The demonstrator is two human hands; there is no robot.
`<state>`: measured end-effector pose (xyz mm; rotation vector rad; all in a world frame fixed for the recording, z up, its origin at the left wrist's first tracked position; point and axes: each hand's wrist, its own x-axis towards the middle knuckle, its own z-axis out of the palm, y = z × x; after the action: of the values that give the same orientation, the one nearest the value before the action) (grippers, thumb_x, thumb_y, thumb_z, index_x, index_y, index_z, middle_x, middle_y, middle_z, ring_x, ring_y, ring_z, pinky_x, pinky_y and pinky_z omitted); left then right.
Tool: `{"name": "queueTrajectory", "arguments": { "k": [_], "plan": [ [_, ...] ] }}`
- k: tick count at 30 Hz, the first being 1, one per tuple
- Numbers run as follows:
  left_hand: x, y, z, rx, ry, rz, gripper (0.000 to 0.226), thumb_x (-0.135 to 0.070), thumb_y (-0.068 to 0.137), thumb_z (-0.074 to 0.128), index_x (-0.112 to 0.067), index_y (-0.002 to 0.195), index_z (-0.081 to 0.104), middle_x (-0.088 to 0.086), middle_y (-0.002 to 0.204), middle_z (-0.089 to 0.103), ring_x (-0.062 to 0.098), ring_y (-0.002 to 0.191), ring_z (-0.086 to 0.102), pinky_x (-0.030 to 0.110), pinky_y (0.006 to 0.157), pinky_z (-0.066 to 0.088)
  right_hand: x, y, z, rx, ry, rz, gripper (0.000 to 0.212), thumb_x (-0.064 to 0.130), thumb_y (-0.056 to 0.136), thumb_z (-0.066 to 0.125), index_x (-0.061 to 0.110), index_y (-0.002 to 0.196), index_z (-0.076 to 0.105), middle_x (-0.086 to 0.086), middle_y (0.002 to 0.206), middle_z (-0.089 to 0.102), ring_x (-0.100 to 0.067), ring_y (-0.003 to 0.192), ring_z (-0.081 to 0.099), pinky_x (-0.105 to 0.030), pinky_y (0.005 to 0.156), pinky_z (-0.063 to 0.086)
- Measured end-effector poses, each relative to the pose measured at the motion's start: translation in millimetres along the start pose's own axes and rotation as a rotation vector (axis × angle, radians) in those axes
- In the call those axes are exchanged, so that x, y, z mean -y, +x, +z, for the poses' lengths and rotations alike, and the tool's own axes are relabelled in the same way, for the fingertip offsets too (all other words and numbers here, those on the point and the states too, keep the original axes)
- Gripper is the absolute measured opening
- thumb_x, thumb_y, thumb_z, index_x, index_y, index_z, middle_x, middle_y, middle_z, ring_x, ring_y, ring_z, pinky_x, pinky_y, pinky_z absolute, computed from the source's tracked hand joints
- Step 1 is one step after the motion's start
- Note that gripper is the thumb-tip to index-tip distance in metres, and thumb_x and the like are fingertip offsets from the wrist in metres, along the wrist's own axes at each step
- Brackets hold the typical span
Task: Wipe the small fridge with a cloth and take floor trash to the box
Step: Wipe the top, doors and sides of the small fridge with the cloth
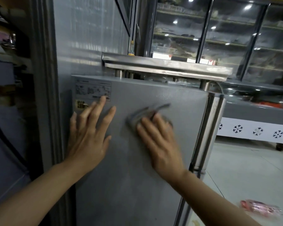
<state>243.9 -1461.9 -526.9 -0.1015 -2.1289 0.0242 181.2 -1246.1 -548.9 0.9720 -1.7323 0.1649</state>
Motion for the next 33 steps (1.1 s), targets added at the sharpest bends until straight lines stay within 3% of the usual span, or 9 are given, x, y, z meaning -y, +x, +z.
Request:
{"name": "queueTrajectory", "arguments": {
  "k": [2, 5, 9, 14, 18, 22, 26, 28, 33],
  "plan": [
    [1.3, -0.9, -3.5, 0.02, 0.012, 0.013, 0.092, -0.019, 0.064, 0.079, -0.019, 0.143, 0.031, 0.009, 0.156, 0.015, 0.035, 0.132, 0.025, 0.067, 0.099, 0.025, 9.2, -24.1, 1.4, 0.163, -0.031, -0.128, 0.047, 0.015, 0.094, 0.038, 0.012, 0.14, 0.041, -0.006, 0.149, 0.035, -0.03, 0.141, 0.024, -0.049, 0.111, 0.028],
    [13.1, -5.2, -9.9, 0.055, 0.059, 0.022, 0.097, -0.02, 0.058, 0.083, -0.019, 0.142, 0.034, 0.011, 0.154, 0.021, 0.036, 0.129, 0.028, 0.065, 0.101, 0.024, 6.9, -21.4, -6.2, 0.232, -0.071, -0.176, 0.047, 0.015, 0.098, 0.02, 0.012, 0.139, 0.043, -0.005, 0.147, 0.039, -0.03, 0.139, 0.028, -0.046, 0.111, 0.029],
    [33.8, -16.5, -11.4, 0.062, 0.067, -0.063, 0.098, -0.023, 0.059, 0.085, -0.016, 0.141, 0.033, 0.016, 0.152, 0.022, 0.04, 0.128, 0.03, 0.065, 0.1, 0.025, -3.0, 32.6, -18.4, 0.1, -0.088, -0.138, 0.043, 0.013, 0.094, 0.039, 0.008, 0.136, 0.047, -0.011, 0.143, 0.045, -0.036, 0.137, 0.03, -0.048, 0.112, 0.029],
    [34.2, -22.0, -0.5, 0.049, 0.006, -0.098, 0.099, -0.019, 0.063, 0.083, -0.018, 0.144, 0.025, 0.015, 0.154, 0.019, 0.036, 0.134, 0.023, 0.061, 0.1, 0.034, 17.2, 68.4, 7.6, -0.1, -0.028, 0.1, 0.045, 0.013, 0.094, 0.039, 0.008, 0.138, 0.045, -0.012, 0.148, 0.037, -0.037, 0.141, 0.02, -0.049, 0.116, 0.019],
    [37.3, -22.8, -5.8, 0.094, -0.024, -0.095, 0.101, -0.018, 0.064, 0.082, -0.021, 0.145, 0.023, 0.011, 0.156, 0.016, 0.033, 0.138, 0.022, 0.057, 0.102, 0.035, 37.5, 22.9, 22.5, 0.125, -0.043, -0.18, 0.045, 0.019, 0.095, 0.039, 0.011, 0.14, 0.042, -0.008, 0.148, 0.035, -0.033, 0.141, 0.024, -0.049, 0.114, 0.025],
    [40.3, -28.6, -13.2, 0.147, -0.051, -0.091, 0.1, -0.008, 0.062, 0.082, -0.017, 0.145, 0.026, 0.012, 0.155, 0.017, 0.033, 0.138, 0.025, 0.054, 0.104, 0.036, 30.1, 40.7, 8.8, 0.225, -0.097, -0.296, 0.046, 0.019, 0.095, 0.031, 0.01, 0.138, 0.044, -0.009, 0.144, 0.044, -0.035, 0.137, 0.029, -0.048, 0.112, 0.03],
    [48.9, -35.2, -11.9, 0.158, -0.091, -0.089, 0.095, -0.006, 0.062, 0.082, -0.01, 0.143, 0.033, 0.011, 0.154, 0.02, 0.032, 0.136, 0.031, 0.043, 0.104, 0.034, 26.8, 108.8, 8.8, 0.007, -0.1, -0.035, 0.047, 0.018, 0.095, 0.037, 0.008, 0.14, 0.042, -0.013, 0.147, 0.039, -0.036, 0.141, 0.021, -0.048, 0.115, 0.021],
    [52.7, -35.5, -11.5, 0.156, -0.129, -0.068, 0.093, -0.006, 0.063, 0.081, -0.009, 0.143, 0.033, 0.009, 0.155, 0.02, 0.029, 0.137, 0.029, 0.039, 0.106, 0.032, 36.8, 113.0, 15.9, -0.013, -0.084, 0.004, 0.048, 0.018, 0.095, 0.036, 0.008, 0.141, 0.041, -0.012, 0.149, 0.036, -0.036, 0.142, 0.017, -0.051, 0.116, 0.017],
    [60.3, -40.1, -17.8, 0.12, -0.256, -0.072, 0.083, -0.003, 0.071, 0.076, -0.01, 0.142, 0.034, -0.002, 0.155, 0.018, 0.017, 0.137, 0.032, 0.026, 0.103, 0.033, 58.6, 59.0, 23.7, 0.277, -0.121, -0.354, 0.051, 0.019, 0.091, 0.034, 0.013, 0.142, 0.039, -0.005, 0.149, 0.035, -0.034, 0.14, 0.024, -0.049, 0.113, 0.027]
  ]
}}
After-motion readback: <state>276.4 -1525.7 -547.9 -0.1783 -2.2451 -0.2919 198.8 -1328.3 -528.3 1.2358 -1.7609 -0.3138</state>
